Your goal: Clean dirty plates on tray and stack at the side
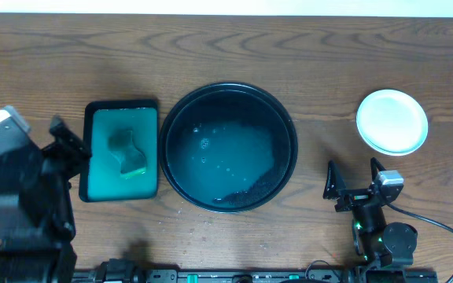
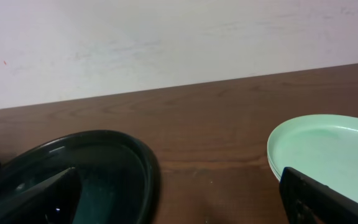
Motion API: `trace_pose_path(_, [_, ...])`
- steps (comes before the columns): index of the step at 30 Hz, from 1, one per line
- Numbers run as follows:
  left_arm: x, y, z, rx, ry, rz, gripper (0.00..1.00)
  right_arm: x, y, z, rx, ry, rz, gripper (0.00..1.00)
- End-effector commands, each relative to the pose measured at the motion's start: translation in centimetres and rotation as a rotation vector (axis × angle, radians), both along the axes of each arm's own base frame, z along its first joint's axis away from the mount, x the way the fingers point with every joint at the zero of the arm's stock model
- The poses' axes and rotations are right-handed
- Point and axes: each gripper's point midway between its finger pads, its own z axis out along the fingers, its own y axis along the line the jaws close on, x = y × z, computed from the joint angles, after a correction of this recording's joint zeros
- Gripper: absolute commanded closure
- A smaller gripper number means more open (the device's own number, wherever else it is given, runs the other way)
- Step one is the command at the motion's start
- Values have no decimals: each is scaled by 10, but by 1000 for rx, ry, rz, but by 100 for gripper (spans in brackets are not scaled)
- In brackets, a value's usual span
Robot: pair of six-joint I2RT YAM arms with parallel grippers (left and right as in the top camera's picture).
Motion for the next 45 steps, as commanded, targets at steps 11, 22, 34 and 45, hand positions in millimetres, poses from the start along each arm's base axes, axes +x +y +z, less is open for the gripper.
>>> trace_pose_path(11, [-23, -96, 40, 286, -616, -558, 20, 0, 1, -1, 0, 0, 0, 1])
trace_pose_path(22, [-36, -107, -36, 294, -753, -594, 20, 0, 1, -1, 0, 0, 0, 1])
trace_pose_path(34, [-23, -118, -86, 279, -766, -635, 20, 0, 1, -1, 0, 0, 0, 1])
trace_pose_path(45, [-5, -109, -130, 241, -631, -589, 20, 0, 1, -1, 0, 0, -1, 1])
